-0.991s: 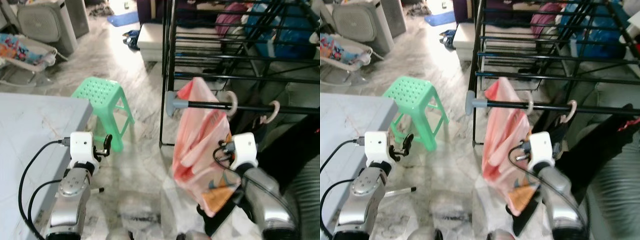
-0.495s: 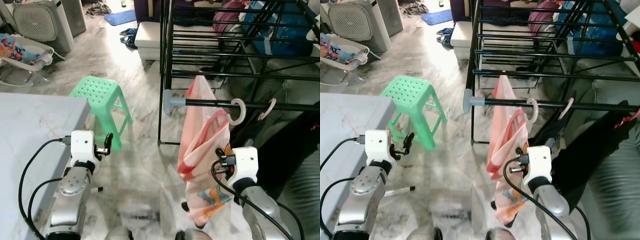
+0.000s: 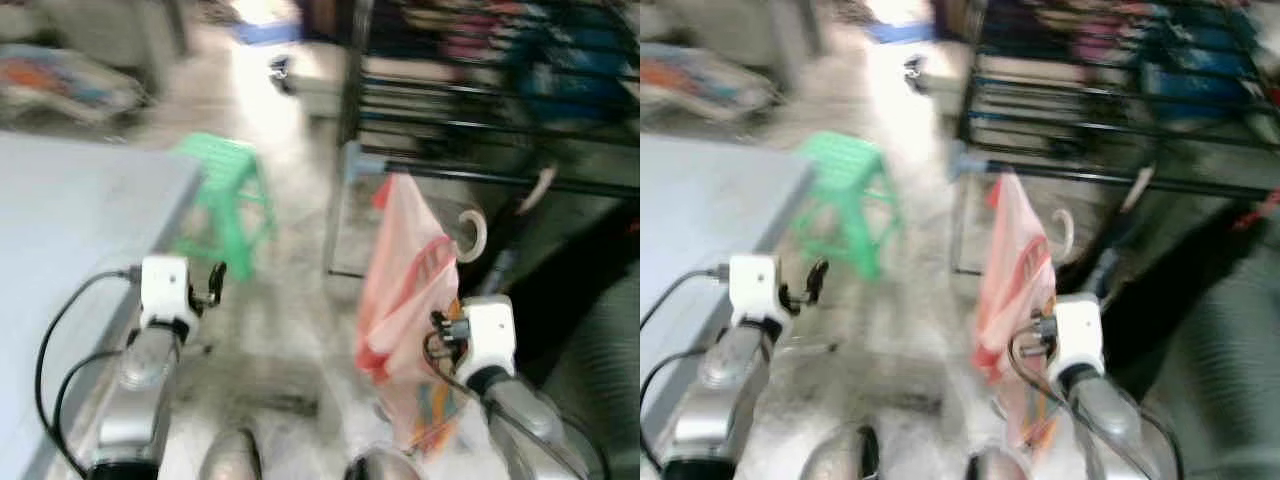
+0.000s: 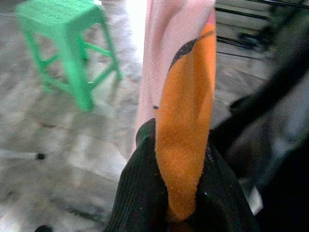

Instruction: Hang hanger

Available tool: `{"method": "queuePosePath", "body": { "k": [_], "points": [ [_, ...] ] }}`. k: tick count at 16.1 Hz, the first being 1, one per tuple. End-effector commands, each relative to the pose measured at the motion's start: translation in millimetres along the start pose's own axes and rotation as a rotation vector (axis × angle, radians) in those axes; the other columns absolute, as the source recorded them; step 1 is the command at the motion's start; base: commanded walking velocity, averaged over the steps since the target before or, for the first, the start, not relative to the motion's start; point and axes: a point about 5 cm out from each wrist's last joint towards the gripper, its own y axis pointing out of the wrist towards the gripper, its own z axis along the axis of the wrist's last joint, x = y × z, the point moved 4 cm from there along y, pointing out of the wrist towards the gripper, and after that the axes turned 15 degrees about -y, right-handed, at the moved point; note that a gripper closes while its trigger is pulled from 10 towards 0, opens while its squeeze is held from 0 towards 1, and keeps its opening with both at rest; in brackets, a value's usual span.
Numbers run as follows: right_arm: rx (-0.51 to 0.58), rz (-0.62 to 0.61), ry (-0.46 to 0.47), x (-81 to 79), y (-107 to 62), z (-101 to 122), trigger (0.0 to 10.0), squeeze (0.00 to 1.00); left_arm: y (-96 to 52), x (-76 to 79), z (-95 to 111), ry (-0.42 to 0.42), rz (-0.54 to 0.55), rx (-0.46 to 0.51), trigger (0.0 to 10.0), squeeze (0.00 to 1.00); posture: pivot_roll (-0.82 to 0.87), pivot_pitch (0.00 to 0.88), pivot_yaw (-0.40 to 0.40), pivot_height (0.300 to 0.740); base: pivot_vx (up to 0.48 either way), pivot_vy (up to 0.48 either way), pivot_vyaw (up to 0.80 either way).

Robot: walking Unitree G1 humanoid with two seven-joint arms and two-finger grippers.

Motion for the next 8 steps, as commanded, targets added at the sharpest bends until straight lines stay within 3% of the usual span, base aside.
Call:
{"method": "queuePosePath", "body": {
  "k": [1, 8],
  "points": [
    [0.006, -0.005, 0.005, 1.5, -2.4, 2.2, 10.0, 0.0, 1.3, 1.6, 3.2, 0.014, -0.007, 0.006, 10.0, 0.0, -0.01, 0.056, -0.003, 0.74, -0.296, 0.0, 0.0],
    [-0.023, -0.001, 0.021, 2.8, 1.5, -0.6, 10.0, 0.0, 3.2, 2.9, 3.2, 0.011, -0.005, 0.01, 10.0, 0.0, -0.01, 0.051, -0.007, 0.74, -0.273, 0.0, 0.0]
  ]
}}
